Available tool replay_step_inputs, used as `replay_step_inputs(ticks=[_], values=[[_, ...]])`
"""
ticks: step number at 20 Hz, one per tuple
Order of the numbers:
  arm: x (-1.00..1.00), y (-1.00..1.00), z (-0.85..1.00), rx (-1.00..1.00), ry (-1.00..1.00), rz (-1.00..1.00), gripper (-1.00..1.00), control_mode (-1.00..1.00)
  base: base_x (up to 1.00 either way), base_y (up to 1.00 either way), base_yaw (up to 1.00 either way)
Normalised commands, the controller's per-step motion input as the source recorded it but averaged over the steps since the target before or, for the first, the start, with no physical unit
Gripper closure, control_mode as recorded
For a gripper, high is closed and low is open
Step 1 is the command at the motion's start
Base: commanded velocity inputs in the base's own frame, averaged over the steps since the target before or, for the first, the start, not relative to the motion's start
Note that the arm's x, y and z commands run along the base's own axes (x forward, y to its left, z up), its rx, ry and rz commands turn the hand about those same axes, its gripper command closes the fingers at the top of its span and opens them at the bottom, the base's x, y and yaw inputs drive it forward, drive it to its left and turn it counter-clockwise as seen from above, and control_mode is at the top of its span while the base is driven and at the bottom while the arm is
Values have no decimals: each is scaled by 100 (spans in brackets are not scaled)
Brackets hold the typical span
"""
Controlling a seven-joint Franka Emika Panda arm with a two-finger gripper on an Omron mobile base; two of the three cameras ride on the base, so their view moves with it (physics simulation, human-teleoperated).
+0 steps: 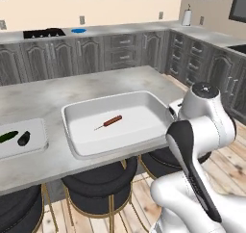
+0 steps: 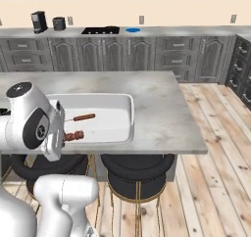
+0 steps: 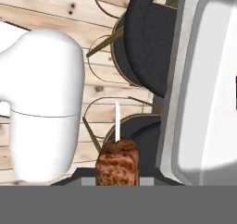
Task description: Place the cold items (eggplant and cucumber) from the fridge in one tupperware on the dining counter. Place the warm items (hot dog and kebab skewer) in the stove area in another tupperware.
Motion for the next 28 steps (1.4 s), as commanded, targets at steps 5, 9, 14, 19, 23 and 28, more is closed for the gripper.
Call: replay_step_inputs(ticks=[5,9,14,19,23,28], values=[[67,0,79,0,5,0,100,-100,0,0,0],[86,5,63,0,3,3,100,-100,0,0,0],[100,42,-23,0,2,0,100,-100,0,0,0],[93,4,-87,0,-9,3,100,-100,0,0,0],[71,0,-100,0,-17,9,100,-100,0,0,0],[53,0,-93,0,-17,9,100,-100,0,0,0]])
